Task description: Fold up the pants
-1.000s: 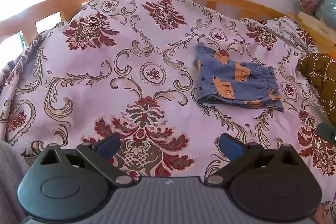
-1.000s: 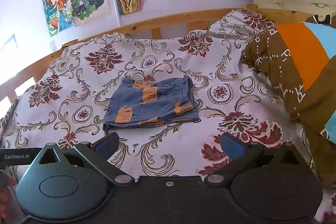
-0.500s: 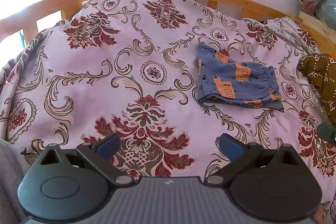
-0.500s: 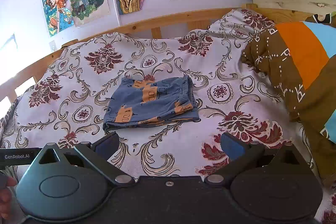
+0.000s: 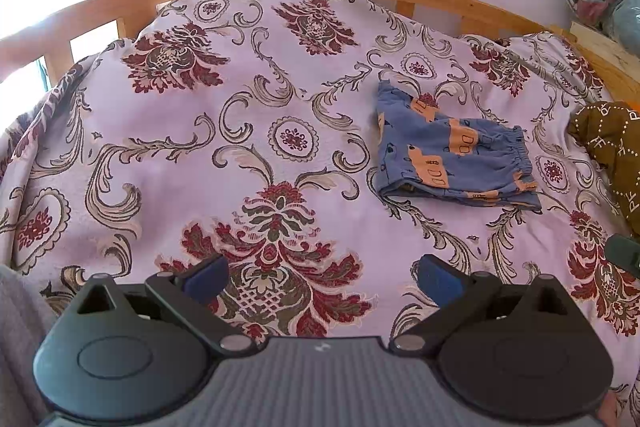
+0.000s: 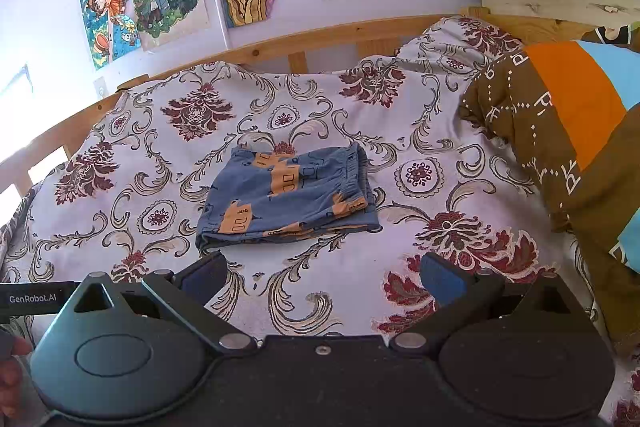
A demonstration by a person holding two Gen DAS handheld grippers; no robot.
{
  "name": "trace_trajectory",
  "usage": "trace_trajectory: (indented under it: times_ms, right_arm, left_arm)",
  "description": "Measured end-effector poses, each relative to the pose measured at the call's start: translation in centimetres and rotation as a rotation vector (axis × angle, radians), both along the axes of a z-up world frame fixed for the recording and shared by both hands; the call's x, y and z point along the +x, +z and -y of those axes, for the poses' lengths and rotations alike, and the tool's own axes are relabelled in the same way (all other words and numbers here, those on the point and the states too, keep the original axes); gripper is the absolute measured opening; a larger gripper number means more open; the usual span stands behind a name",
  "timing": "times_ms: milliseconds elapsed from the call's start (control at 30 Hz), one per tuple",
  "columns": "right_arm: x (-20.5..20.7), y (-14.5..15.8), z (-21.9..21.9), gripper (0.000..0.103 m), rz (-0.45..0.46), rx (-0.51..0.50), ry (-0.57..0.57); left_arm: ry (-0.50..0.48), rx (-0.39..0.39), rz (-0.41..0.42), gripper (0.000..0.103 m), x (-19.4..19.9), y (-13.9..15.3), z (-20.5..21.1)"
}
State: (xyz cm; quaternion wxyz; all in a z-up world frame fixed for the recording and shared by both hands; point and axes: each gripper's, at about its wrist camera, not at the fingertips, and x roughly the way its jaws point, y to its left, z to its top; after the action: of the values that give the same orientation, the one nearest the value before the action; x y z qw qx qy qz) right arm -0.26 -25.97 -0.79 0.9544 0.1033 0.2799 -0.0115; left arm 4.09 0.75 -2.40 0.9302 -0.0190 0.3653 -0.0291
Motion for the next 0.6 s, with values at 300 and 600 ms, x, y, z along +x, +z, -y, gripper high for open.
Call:
trace_trajectory:
  times_ms: [300, 600]
  right_arm:
    - [-0.1, -0.1, 0.0, 0.102, 0.005, 0.003, -0.002]
    - [-0.2, -0.1, 0.0, 0.102, 0.005, 0.003, -0.003]
  left_arm:
    - [-0.037, 0.031, 0.017, 0.103, -0.3, 0.6, 0.6]
    - [-0.060, 0.052, 0.014, 0.103, -0.4, 0.6, 1.0]
